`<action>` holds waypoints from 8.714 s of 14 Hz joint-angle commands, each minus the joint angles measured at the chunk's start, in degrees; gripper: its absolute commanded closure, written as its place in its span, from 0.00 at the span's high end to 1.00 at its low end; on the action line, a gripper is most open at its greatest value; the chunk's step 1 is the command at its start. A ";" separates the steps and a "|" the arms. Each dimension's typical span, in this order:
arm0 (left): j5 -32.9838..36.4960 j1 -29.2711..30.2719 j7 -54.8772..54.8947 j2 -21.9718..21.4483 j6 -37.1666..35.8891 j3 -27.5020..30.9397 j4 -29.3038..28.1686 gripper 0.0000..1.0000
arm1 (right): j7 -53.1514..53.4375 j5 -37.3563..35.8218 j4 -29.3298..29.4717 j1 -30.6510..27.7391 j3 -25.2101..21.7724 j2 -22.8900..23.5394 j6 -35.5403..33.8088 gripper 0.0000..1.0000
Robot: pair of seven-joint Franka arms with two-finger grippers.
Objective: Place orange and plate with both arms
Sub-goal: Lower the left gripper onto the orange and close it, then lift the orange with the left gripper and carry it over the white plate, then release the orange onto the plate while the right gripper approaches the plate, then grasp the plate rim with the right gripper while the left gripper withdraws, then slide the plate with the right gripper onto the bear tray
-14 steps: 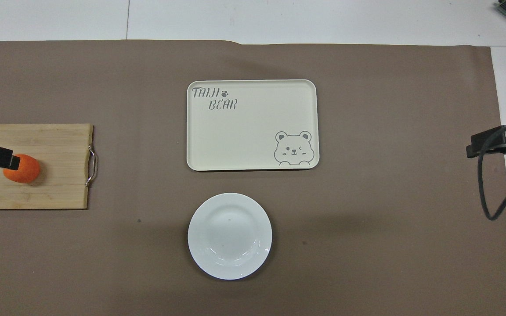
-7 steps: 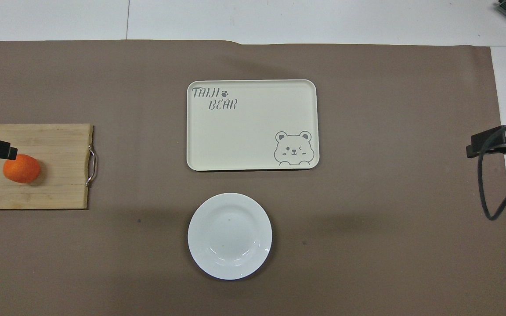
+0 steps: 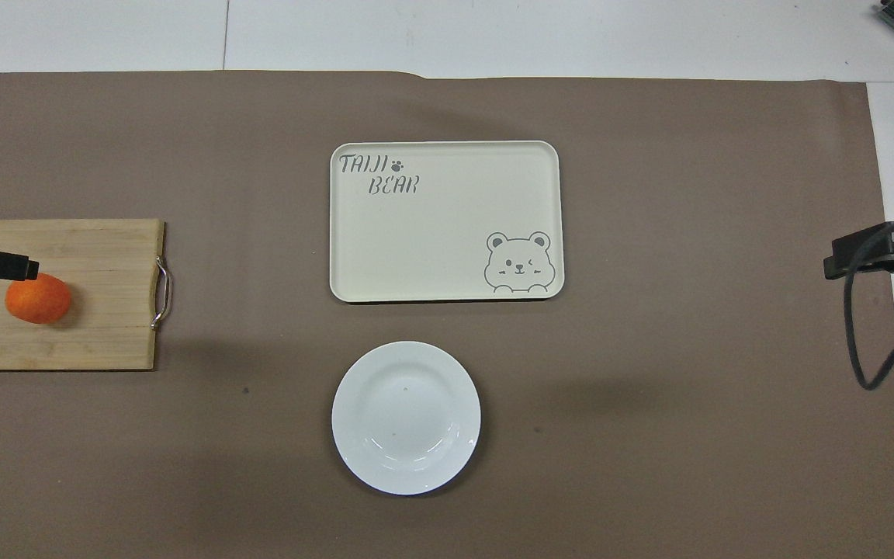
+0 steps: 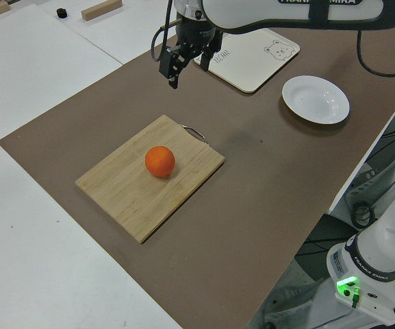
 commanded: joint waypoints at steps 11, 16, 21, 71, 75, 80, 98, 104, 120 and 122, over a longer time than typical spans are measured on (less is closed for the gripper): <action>-4.75 8.38 9.81 10.24 19.81 -0.47 -10.12 1.00 | 0.48 1.44 0.26 -0.65 0.36 -0.20 -0.75 1.00; -4.85 9.62 9.90 10.24 23.61 -0.47 -14.08 1.00 | 0.48 1.44 0.26 -0.65 0.36 -0.20 -0.75 1.00; -4.85 9.00 9.55 10.24 23.18 -0.47 -14.17 1.00 | 0.48 1.44 0.26 -0.65 0.36 -0.20 -0.75 1.00; -4.06 -48.57 -41.87 2.06 22.12 -0.91 -20.51 1.00 | -0.65 1.87 -18.00 1.89 0.54 -7.75 10.06 1.00; 2.53 -41.30 -39.17 1.27 17.66 -0.82 -13.06 1.00 | -9.88 8.64 -23.37 2.16 0.54 -8.63 10.06 1.00; 2.53 -28.38 -23.79 1.18 2.11 -0.74 2.32 1.00 | -10.50 20.76 -31.45 5.05 0.62 -7.93 14.00 1.00; 2.62 -11.66 -4.17 0.57 -26.75 -0.03 24.15 1.00 | -8.31 56.80 -53.35 34.32 0.62 0.23 55.83 1.00; 2.53 -11.39 -4.60 -2.24 -27.81 -0.03 21.07 1.00 | -8.66 65.75 -53.26 38.89 0.62 3.76 60.42 0.28; 2.53 -11.21 -4.52 -2.24 -27.89 -0.03 21.07 1.00 | -20.61 75.17 -43.52 31.71 0.36 5.16 59.81 0.00; 2.53 -11.21 -4.52 -2.24 -27.89 0.05 21.07 1.00 | -20.52 75.70 -39.83 29.68 0.36 7.27 59.54 0.00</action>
